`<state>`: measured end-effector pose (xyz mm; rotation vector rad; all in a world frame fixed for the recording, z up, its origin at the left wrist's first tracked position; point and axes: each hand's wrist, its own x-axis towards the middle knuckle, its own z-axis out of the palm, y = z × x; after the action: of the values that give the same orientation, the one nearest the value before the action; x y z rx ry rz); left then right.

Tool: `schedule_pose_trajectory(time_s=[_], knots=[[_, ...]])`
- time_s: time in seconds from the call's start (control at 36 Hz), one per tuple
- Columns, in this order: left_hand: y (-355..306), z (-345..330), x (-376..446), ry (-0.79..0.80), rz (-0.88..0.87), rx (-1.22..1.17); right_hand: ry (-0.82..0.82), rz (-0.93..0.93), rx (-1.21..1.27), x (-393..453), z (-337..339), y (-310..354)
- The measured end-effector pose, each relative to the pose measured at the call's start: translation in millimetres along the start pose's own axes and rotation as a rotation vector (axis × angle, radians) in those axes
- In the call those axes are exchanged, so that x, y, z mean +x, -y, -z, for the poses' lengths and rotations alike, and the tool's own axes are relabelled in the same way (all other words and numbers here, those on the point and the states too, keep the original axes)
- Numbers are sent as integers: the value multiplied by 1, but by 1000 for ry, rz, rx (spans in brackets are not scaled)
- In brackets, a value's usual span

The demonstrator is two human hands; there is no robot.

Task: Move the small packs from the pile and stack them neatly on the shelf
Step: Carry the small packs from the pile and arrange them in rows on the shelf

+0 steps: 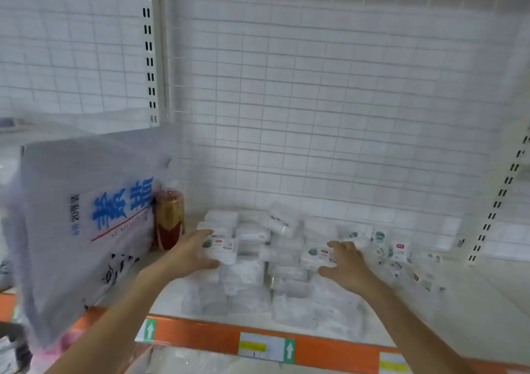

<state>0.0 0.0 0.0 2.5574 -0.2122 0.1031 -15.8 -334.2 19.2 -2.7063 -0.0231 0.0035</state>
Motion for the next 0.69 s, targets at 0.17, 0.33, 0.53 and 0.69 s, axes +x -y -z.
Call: schedule_pose_trajectory(time_s=[0.17,0.33,0.53,0.69], knots=[[0,1,10,-12,4,114,-3,12,37,6,6,2],[-14,11,12,-261,-119,92,-223,176,-20,-4,21,-15],[-97,-15,20,-277,-461,-48,-330,150,-23,-36,47,-58],[-193,-88,25,-148,-692,-89,-375,47,-85,-89,68,-121]])
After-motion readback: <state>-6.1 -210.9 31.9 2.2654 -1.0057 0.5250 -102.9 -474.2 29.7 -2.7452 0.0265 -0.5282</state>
